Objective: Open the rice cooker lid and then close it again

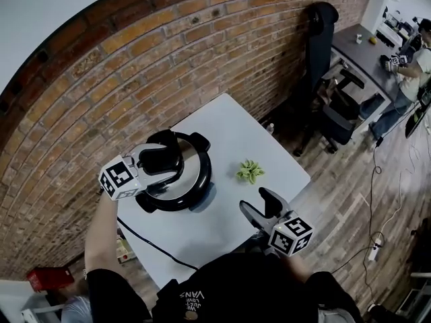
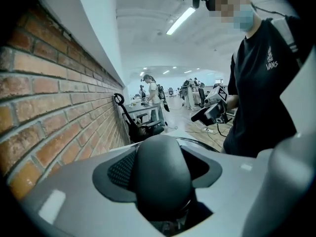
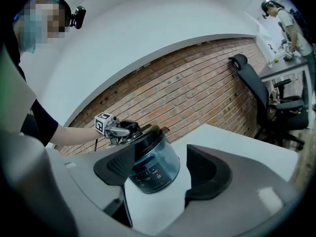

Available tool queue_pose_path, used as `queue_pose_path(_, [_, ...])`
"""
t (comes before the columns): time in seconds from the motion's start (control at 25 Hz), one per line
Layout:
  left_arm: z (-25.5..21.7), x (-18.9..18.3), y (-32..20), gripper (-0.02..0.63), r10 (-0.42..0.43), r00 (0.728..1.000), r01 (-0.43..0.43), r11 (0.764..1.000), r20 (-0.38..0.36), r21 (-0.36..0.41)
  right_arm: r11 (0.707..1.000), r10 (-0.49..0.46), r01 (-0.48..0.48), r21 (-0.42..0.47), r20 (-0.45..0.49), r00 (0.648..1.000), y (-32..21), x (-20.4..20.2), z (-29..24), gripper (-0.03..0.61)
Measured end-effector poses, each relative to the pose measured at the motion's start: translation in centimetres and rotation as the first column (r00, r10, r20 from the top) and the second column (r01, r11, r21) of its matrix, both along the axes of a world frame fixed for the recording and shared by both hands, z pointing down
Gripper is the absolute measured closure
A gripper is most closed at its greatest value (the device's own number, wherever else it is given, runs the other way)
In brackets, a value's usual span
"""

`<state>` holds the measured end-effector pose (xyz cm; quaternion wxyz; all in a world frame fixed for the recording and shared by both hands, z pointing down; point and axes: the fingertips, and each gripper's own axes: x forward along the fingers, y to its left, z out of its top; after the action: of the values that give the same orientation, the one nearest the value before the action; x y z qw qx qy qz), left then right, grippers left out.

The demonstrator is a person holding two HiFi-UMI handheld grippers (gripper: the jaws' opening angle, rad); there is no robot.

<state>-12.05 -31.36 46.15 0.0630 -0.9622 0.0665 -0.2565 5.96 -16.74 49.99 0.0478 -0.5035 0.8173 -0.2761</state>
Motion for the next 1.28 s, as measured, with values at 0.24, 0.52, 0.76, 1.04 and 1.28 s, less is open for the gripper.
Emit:
queue_pose_path(0.24, [0.0,0.1,-0.1,0.334,-0.013,1.0,0.013,1.0,0.0,0.011,1.0,0.021,-0.021,-0.002,0.006,1.0,1.3,-0.8,0.3,0.261])
queue_pose_path(0.52, [0.0,0.1,0.2,0.336,-0.022,1.0,0.022,1.0,0.011,0.007,0.999,0.039,-0.04,-0.016,-0.015,0.999,2.3,-0.3,0.3,0.261])
queue_pose_path(0.76, [-3.4,0.0,0.4,0.336,-0.041,0.998,0.043,0.998,-0.043,0.053,0.999,0.036,-0.036,-0.017,-0.014,0.999,2.1,0.1,0.2,0.261])
queue_pose_path(1.04, [-11.0,-2.9,0.1,0.336,-0.219,0.929,0.241,0.97,-0.298,0.04,0.999,-0.041,0.041,0.004,0.006,0.999,0.1,-1.4,-0.5,0.261])
queue_pose_path(1.28, [-13.3,-9.9,1.0,0.336,-0.454,0.699,0.45,0.88,-0.553,-0.155,0.993,-0.113,0.113,0.025,0.016,0.993,-1.3,-3.2,-1.4,0.261])
